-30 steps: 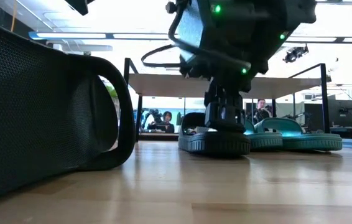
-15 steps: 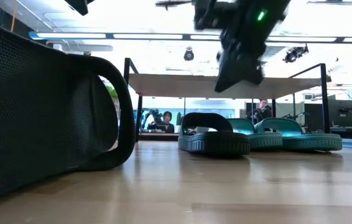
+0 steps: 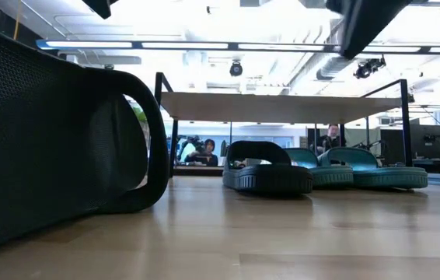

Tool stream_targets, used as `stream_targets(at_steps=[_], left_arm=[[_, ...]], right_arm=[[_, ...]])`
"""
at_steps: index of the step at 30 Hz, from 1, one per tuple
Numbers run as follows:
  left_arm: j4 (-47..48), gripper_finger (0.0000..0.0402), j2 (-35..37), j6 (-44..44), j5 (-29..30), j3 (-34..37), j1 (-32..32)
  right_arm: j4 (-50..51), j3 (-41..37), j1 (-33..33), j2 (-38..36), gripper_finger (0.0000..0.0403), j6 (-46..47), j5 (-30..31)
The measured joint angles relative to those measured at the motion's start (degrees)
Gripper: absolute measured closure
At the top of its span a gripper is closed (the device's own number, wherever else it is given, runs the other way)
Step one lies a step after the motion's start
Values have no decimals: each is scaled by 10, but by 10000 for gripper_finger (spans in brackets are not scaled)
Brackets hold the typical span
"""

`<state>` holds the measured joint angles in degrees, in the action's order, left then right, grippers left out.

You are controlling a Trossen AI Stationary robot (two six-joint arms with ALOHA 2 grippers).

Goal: Pick and place slides into the shelf
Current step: Put the right black slipper under the shelf

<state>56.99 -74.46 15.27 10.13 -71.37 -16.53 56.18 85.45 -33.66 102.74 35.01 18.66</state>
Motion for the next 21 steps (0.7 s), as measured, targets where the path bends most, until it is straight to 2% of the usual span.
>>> stream_targets(at_steps=[5, 8, 10, 12, 16, 21], left_arm=[[0, 224, 0, -2, 0, 0, 0], [0, 224, 0, -4, 0, 0, 0], [0, 224, 0, -5, 0, 0, 0], [-1, 224, 0, -5, -2, 0, 0], [0, 224, 0, -5, -5, 0, 0], [-2, 224, 0, -5, -4, 0, 0]], right_arm=[[-49, 0, -48, 0, 396, 33, -5], [-55, 0, -68, 0, 399, 67, 27], [-68, -7, -71, 1, 401, 89, 26], [-134, -39, -71, 2, 402, 91, 3], [-334, -152, -55, 4, 403, 77, -53], [-368, -230, -31, 4, 403, 97, 38]])
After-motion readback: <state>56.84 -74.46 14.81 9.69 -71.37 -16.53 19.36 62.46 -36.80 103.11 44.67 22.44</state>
